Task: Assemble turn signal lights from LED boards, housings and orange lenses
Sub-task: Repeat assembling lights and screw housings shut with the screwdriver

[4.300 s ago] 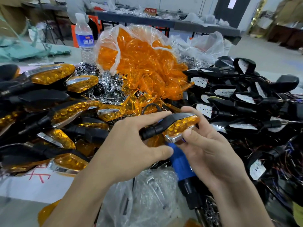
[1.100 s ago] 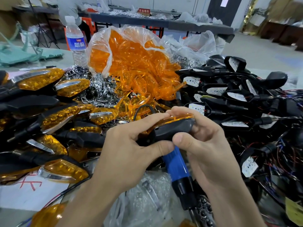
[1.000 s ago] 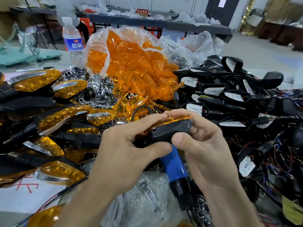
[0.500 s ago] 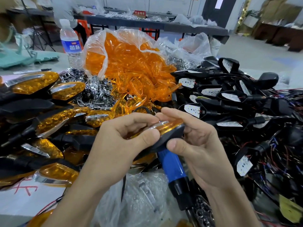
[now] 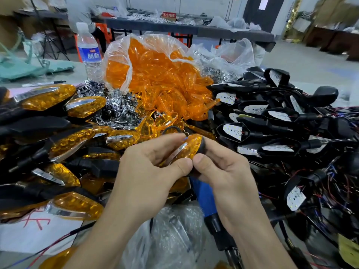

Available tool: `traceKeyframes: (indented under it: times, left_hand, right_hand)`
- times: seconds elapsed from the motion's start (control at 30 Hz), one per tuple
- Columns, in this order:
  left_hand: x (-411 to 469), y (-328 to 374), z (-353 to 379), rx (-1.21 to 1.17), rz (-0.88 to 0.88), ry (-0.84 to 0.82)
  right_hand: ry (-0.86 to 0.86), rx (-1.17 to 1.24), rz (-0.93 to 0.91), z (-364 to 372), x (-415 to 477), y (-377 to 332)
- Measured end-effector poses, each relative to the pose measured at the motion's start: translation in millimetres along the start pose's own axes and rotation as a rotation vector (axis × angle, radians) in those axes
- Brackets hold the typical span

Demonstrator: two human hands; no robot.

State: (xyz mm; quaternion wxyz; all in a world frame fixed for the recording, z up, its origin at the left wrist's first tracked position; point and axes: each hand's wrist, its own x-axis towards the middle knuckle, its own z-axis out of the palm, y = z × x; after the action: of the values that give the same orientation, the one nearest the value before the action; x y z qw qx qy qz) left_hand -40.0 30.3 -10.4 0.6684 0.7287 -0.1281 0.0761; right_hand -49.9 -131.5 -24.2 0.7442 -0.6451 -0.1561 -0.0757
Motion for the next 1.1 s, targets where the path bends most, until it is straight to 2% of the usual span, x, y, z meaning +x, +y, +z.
traceKeyframes:
  times: [0.07,0.33,0.57,0.73,0.87,0.93,1.1]
  left_hand:
    - [-1.0,2.1,0.3,0.060,0.034,-0.027]
    - [-4.8,6.3,8.5,0.124,0.122,0.053]
    - [-20.1,-3.2,32.0,0.408,0.285,0.306]
    - [-12.0,-3.0,18.4,0.450,0.158,0.129]
    - [-0.5,0.3,-4.8,0.381,0.053,-0.199]
    - [1.9,1.4,-8.3,0.296,0.030,-0.308]
    - [2.2,1.3,-5.4,0.200,0.062,-0.302]
  right_hand:
    - [0.004,-0.014,-0.010,-1.3,-0.8,0.3]
    - [0.047,-0.052,-0.015,6.2,-2.5,3.2]
    - [0.219,-0.048,-0.044,15.1,-2.1,4.7]
    - [0.225,-0.019,-0.073,5.4,-2.5,-1.8]
    - [0.114,0.023,-0.105,2.2,-4.2,-9.9]
    - [0.085,0.112,-0.112,-1.7,-4.0,-11.4]
    - [0.074,0.275,-0.071,-3.6,-3.1,-13.4]
